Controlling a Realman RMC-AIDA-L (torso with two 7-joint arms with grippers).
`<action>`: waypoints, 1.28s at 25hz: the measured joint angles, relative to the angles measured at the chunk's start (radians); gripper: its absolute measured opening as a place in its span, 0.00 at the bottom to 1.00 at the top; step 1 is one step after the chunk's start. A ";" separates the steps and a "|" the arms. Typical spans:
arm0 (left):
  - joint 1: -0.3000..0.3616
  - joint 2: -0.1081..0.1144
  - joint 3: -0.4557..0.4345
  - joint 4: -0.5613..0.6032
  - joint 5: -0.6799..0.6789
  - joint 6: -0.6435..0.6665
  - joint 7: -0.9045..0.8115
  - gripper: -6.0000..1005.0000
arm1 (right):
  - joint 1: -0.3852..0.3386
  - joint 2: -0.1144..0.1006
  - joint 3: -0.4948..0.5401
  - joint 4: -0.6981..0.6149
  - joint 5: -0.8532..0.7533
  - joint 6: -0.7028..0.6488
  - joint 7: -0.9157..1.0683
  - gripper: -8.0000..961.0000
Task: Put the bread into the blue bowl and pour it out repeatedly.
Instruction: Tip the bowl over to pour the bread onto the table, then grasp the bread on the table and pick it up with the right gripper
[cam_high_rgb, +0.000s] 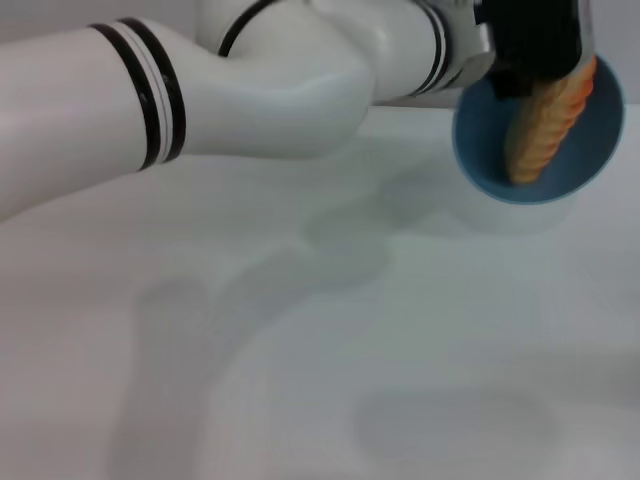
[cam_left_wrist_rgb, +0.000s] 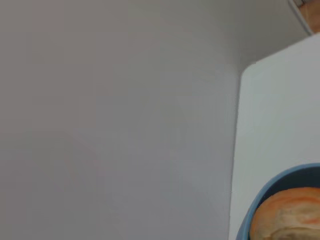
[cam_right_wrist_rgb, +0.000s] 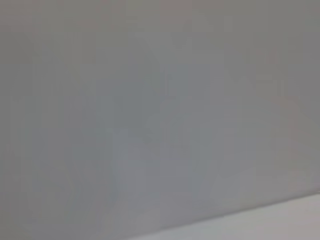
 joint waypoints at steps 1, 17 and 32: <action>0.002 0.000 0.013 0.001 0.021 -0.006 0.000 0.00 | -0.001 0.000 0.004 0.008 0.032 -0.009 -0.001 0.78; 0.033 0.000 0.049 0.050 0.262 -0.016 0.000 0.00 | 0.038 0.000 0.008 0.077 0.220 -0.015 -0.120 0.75; 0.217 0.003 -0.139 0.125 0.165 -0.197 -0.337 0.00 | 0.105 -0.012 -0.210 -0.022 -0.002 0.105 0.548 0.71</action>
